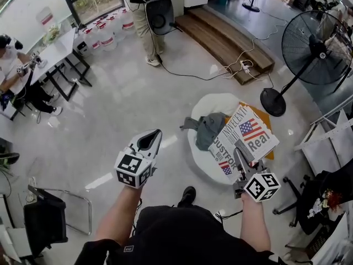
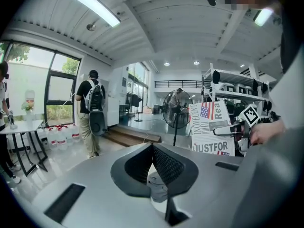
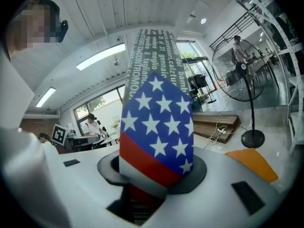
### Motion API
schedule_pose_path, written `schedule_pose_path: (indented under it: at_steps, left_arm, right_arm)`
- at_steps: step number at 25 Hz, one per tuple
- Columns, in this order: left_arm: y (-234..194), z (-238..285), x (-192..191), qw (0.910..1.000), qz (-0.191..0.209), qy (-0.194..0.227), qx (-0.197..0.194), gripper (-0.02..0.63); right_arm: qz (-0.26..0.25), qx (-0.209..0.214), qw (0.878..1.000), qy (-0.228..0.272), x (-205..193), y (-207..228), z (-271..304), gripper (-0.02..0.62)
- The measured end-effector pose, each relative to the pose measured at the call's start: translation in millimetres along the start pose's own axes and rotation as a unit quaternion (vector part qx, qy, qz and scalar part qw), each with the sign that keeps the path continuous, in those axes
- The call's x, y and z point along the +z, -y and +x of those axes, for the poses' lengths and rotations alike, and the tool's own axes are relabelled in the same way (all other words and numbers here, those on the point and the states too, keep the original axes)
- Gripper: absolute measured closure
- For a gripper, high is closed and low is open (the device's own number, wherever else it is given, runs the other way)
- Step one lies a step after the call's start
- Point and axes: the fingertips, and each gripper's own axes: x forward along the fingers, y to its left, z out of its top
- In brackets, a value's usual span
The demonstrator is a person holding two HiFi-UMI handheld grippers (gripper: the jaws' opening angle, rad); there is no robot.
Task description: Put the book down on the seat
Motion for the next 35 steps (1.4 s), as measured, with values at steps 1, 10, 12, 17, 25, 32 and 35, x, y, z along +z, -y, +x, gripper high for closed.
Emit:
schedule_pose_path:
  at_steps: [1,10,12,17,25,32,35]
  left_arm:
    - [0.4,5.1,3.2,1.0000,0.002,0.001,-0.001,0.604]
    - [-21.0,41.0,26.4,0.9999,0.006,0.003,-0.015,0.604]
    - [-28.7,53.2,28.6,0.9997,0.005,0.006,-0.023,0.603]
    - [-71.0,84.9,38.2,0.9988,0.004,0.019,-0.046,0.603]
    - [-176.4,138.4,68.4,0.9941,0.030,0.031,-0.099,0.604]
    - [-211.4,177.7,72.9,0.9868,0.028,0.019,-0.159,0.603]
    - [-206.1,196.6,77.7,0.9832,0.030,0.013,-0.180,0.603]
  right_arm:
    - [0.000,-0.002,1.000,0.001,3.0,5.4,2.2,0.420]
    - [0.016,-0.018,1.000,0.011,22.3,20.1,25.9,0.420]
    - [0.019,-0.028,0.999,0.012,24.3,24.3,34.3,0.420]
    - [0.015,-0.055,0.998,0.022,38.0,23.9,70.9,0.420]
    - [0.043,-0.107,0.991,0.068,71.9,-4.8,164.4,0.420]
    - [0.069,-0.178,0.978,0.083,75.3,-6.4,183.6,0.420]
    - [0.084,-0.204,0.971,0.089,75.8,5.6,175.9,0.420]
